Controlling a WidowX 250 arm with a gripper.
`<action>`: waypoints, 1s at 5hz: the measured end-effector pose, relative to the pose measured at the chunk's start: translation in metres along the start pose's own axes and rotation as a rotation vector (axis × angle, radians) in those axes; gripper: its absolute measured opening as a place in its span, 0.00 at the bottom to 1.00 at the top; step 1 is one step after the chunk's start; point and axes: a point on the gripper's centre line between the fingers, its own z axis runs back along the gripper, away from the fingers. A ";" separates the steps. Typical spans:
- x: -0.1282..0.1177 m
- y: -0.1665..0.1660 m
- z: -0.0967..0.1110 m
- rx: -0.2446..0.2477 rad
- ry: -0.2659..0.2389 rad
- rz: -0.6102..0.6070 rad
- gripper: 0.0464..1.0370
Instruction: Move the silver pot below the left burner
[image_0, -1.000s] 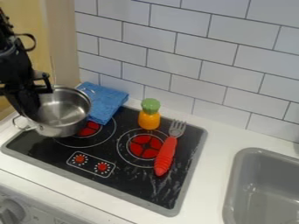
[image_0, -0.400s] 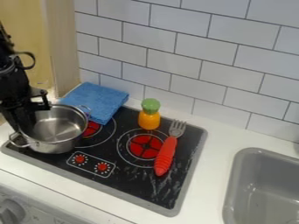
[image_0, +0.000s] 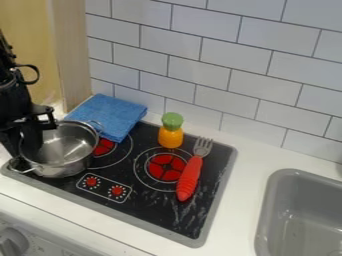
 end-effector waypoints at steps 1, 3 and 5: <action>0.001 0.000 0.000 0.000 -0.002 0.001 0.80; 0.003 -0.003 0.012 -0.004 -0.037 -0.013 0.97; 0.002 -0.010 0.046 -0.004 -0.128 -0.073 0.96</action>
